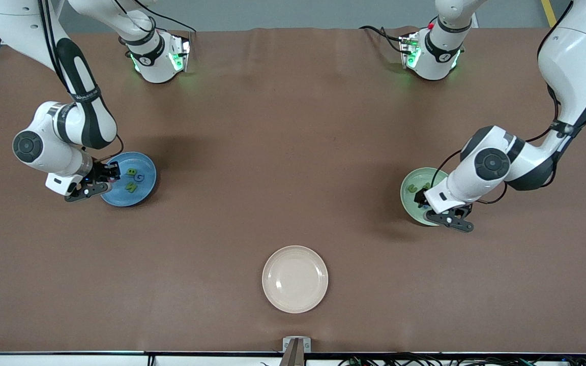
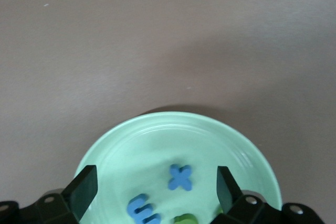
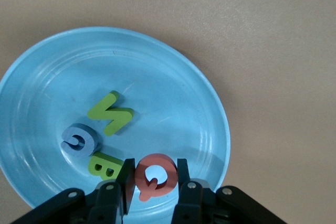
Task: Sort uppercase to blue plate, lowercase to green plate
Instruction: 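Release the x on the green plate while the right gripper drops the Q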
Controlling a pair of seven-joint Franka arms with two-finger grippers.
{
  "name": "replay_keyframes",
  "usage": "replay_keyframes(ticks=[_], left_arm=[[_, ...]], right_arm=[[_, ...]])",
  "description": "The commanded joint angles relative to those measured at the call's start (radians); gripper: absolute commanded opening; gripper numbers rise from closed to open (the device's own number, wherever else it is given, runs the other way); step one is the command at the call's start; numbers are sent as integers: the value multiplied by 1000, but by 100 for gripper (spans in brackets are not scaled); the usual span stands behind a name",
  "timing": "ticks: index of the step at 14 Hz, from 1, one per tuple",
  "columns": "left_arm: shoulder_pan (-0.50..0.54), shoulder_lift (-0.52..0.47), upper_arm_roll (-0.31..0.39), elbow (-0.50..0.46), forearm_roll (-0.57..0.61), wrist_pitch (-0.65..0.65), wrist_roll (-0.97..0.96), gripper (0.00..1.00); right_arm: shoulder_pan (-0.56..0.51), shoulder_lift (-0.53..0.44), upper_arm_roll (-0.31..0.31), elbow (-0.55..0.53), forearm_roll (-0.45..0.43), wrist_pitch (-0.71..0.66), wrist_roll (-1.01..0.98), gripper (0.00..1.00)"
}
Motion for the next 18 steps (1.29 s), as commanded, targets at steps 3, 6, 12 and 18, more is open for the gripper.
replay_keyframes(ticks=[3,6,12,18], left_arm=[[13,-31,-29,0,-130,-40,14,100],[4,-118,-17,-7,-287,-40,78,100],[-120,-321,157,-64,-571,-42,265,100],[-221,-457,313,-124,-728,-49,423,100]], right_arm=[[2,9,15,-10,37,28,-24,5],[15,15,15,-9,59,28,-24,7],[21,25,15,-7,62,26,-19,99],[21,20,15,-3,62,15,-18,100]])
